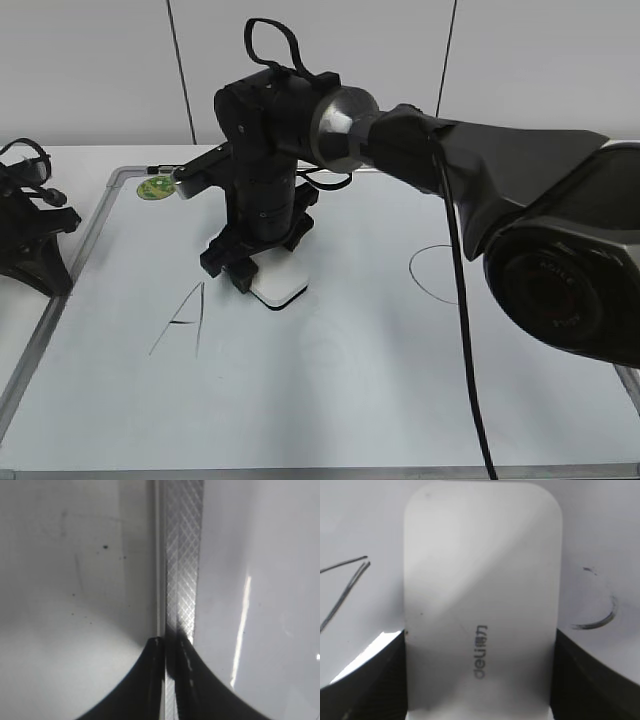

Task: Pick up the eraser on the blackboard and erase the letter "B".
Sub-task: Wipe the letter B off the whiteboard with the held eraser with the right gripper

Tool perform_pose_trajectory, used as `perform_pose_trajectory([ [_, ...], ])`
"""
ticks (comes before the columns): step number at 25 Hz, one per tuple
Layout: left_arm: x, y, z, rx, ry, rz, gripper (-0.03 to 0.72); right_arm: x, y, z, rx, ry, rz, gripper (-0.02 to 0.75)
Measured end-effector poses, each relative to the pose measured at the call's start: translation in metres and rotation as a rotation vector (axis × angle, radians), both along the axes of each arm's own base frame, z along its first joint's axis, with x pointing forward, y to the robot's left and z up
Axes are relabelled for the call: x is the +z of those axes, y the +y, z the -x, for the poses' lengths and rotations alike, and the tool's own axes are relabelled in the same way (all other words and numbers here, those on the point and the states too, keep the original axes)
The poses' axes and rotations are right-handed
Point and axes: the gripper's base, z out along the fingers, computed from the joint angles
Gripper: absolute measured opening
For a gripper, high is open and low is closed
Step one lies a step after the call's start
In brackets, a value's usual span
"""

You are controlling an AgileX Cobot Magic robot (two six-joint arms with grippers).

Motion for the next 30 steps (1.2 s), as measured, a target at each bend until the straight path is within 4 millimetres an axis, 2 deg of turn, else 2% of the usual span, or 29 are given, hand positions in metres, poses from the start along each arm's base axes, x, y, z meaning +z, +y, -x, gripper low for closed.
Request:
perform_pose_trajectory([
  [30, 0.0000, 0.0000, 0.0000, -0.002, -0.001, 0.000, 0.029, -0.0004, -0.0016, -0.0014, -0.010, -0.013, 0.016, 0.529],
])
